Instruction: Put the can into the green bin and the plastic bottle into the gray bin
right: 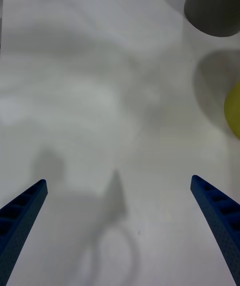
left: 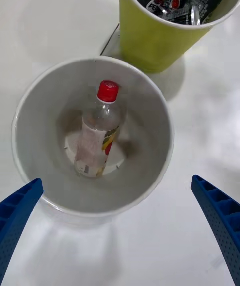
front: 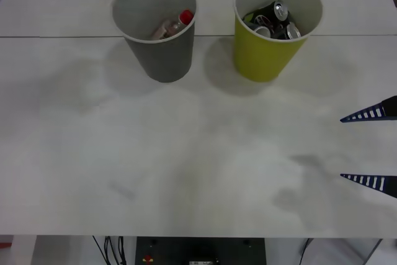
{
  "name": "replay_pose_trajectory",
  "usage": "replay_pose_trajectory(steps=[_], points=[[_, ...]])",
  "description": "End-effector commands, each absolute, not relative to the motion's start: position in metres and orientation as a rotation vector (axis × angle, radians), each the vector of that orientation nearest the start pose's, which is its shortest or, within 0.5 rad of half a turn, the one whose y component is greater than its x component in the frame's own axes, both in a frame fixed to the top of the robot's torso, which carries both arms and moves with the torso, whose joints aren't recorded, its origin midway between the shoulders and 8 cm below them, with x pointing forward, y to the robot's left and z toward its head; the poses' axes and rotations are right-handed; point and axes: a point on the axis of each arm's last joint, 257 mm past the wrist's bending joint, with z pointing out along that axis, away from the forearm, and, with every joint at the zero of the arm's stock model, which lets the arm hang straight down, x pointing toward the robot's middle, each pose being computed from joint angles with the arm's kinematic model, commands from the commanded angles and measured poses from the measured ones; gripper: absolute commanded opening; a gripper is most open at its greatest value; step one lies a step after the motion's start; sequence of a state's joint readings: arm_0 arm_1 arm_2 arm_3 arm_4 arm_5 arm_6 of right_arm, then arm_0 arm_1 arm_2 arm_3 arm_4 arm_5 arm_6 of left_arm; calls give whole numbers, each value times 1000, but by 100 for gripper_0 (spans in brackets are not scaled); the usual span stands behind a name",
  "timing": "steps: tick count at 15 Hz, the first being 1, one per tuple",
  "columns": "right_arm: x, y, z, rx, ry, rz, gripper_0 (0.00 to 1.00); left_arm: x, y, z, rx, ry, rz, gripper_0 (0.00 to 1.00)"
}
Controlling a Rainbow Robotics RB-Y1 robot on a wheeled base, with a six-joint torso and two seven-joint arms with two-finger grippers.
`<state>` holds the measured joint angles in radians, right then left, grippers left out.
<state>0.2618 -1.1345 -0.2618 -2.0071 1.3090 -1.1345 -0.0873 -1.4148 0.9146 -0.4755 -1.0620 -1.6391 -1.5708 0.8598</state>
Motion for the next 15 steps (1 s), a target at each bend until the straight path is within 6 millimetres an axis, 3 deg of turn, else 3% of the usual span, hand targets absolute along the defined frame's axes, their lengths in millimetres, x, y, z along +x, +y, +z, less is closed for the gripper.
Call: replay_pose_trajectory(steps=[1,4,6,11,15], points=[[341,-286,-167,-1634,1596,209,100,551,230,55,1405,2030,-154,100],[341,-286,-167,-1634,1596,209,100,533,275,49,1375,2009,-189,100],[341,-286,-167,-1634,1596,209,100,518,299,34,1364,1968,-199,100],[341,-286,-167,-1634,1596,209,100,480,326,2,1346,1922,-185,100],[341,-286,-167,-1634,1596,209,100,450,341,-27,1449,1851,-154,100]])
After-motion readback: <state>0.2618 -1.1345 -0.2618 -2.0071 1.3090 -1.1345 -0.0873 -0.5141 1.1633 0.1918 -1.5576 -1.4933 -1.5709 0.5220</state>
